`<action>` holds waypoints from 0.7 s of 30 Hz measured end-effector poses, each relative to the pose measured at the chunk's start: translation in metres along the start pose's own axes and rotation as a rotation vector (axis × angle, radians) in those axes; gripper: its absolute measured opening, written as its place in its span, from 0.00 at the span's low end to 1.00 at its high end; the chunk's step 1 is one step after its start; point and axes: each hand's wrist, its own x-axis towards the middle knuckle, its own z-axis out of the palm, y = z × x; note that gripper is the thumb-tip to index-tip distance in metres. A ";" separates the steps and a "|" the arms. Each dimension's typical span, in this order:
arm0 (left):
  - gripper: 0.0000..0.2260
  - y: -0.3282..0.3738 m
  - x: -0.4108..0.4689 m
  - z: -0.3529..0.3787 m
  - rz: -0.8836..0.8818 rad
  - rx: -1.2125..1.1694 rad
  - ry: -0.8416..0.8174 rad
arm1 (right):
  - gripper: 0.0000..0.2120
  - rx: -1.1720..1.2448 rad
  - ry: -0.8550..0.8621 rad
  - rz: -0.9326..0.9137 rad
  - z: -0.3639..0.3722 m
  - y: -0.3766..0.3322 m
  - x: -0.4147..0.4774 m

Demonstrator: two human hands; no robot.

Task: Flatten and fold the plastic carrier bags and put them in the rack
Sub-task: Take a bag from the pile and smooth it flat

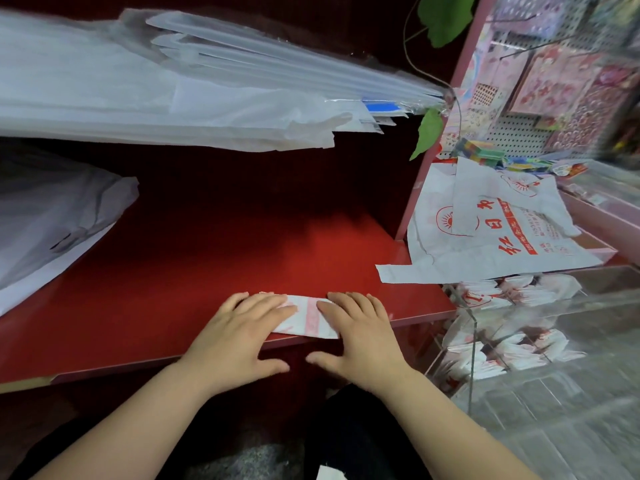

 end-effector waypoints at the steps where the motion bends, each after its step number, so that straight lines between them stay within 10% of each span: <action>1: 0.27 0.001 -0.004 0.000 0.015 0.005 0.066 | 0.27 -0.025 0.031 -0.031 0.001 0.002 -0.003; 10: 0.10 0.027 -0.009 -0.007 -0.046 -0.516 0.470 | 0.09 0.386 0.230 -0.035 -0.012 0.013 -0.026; 15: 0.12 0.064 0.013 -0.024 -0.312 -1.162 0.399 | 0.09 1.006 0.206 0.293 -0.042 0.029 -0.046; 21: 0.10 0.120 0.066 -0.032 -0.287 -1.155 0.276 | 0.21 1.091 0.272 0.443 -0.064 0.083 -0.064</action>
